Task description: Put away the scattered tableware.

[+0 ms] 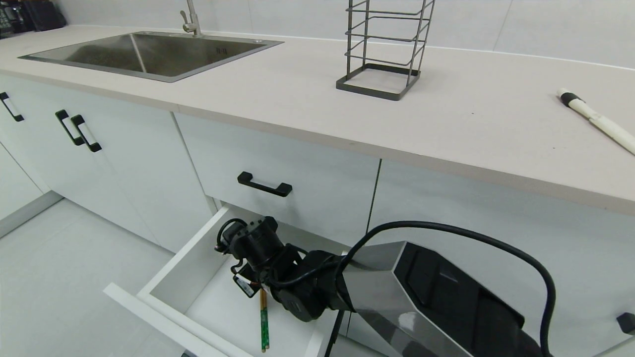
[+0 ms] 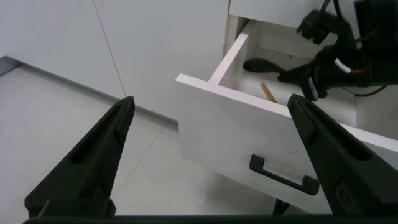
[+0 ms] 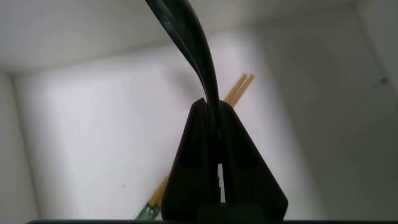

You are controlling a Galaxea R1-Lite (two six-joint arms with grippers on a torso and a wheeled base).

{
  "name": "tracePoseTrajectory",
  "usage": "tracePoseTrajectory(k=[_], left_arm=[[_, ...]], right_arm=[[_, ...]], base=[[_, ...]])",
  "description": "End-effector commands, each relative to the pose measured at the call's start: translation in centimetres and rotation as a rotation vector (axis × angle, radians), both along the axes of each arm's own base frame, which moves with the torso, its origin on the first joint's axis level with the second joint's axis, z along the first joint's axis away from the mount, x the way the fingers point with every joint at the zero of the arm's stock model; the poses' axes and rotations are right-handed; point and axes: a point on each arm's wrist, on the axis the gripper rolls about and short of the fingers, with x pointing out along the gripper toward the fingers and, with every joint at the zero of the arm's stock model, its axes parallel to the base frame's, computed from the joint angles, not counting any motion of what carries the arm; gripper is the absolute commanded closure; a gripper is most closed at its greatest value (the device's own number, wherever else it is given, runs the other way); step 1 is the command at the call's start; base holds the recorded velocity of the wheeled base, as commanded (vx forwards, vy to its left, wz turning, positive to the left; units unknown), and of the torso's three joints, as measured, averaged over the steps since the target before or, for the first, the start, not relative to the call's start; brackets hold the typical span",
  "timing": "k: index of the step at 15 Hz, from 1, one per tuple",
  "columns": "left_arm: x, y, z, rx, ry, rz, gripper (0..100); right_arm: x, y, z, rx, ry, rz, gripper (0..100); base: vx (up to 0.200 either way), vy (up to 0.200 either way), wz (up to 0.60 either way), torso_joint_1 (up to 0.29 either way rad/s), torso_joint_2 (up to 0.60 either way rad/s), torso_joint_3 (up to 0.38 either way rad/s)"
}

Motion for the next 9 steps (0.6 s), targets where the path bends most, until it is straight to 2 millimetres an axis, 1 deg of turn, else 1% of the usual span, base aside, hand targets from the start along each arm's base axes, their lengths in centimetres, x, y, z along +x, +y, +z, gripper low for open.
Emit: tracePoseTrajectory(k=[1,6,7,9], left_arm=[[0.0,0.0,0.0,-0.001,0.001,0.0,0],[0.0,0.0,0.0,-0.001,0.001,0.0,0],[0.0,0.0,0.0,0.001,0.001,0.0,0],[0.0,0.0,0.0,-0.001,0.001,-0.001,0]], right_arm=[[0.1,0.0,-1.1,-0.019,0.014,-0.002,100],[0.1,-0.1,-2.7,-0.047,0.031,-0.007,100],[0.2,-0.3,-3.6,-0.06,0.039,-0.01,100],[0.1,-0.3,-4.2,-0.071,0.045,-0.007,100]], base=[[0.0,0.0,0.0,0.0,0.0,0.0],[0.0,0.0,0.0,0.0,0.0,0.0],[0.0,0.0,0.0,0.0,0.0,0.0],[0.0,0.0,0.0,0.0,0.0,0.0]])
